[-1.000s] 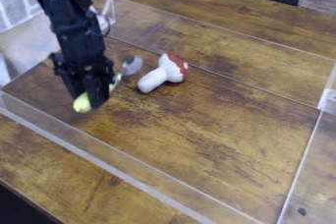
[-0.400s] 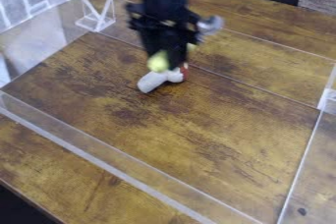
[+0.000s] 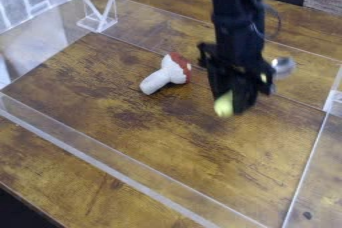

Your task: Move the green spoon to the right

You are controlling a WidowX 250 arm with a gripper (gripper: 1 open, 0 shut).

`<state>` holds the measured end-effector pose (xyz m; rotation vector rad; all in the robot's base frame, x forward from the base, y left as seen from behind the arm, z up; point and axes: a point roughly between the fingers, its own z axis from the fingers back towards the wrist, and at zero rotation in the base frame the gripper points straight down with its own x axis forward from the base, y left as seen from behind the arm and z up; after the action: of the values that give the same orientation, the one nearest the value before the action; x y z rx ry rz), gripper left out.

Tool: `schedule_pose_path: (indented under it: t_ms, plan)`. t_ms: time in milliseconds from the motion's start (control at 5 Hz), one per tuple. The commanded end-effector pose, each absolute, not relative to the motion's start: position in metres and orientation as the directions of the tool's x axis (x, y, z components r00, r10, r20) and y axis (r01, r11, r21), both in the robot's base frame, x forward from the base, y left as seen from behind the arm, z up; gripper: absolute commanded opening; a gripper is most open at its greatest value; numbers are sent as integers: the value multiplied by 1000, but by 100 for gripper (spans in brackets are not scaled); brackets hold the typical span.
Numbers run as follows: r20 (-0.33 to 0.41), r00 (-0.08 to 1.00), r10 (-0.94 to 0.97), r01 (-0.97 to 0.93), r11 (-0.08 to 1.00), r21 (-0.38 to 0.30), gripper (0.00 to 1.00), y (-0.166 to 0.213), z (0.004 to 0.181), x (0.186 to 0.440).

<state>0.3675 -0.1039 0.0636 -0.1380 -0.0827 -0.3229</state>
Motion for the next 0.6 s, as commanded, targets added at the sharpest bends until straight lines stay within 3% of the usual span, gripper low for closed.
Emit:
schedule_pose_path:
  t_ms: [0,200,400]
  plan:
    - [163,935,-314,333,937,-105,0,-104,75,388]
    - [154,946,-286,302,948,-98,0,-90,69,398]
    - [152,959,-239,256,962,-98,0,-84,83,397]
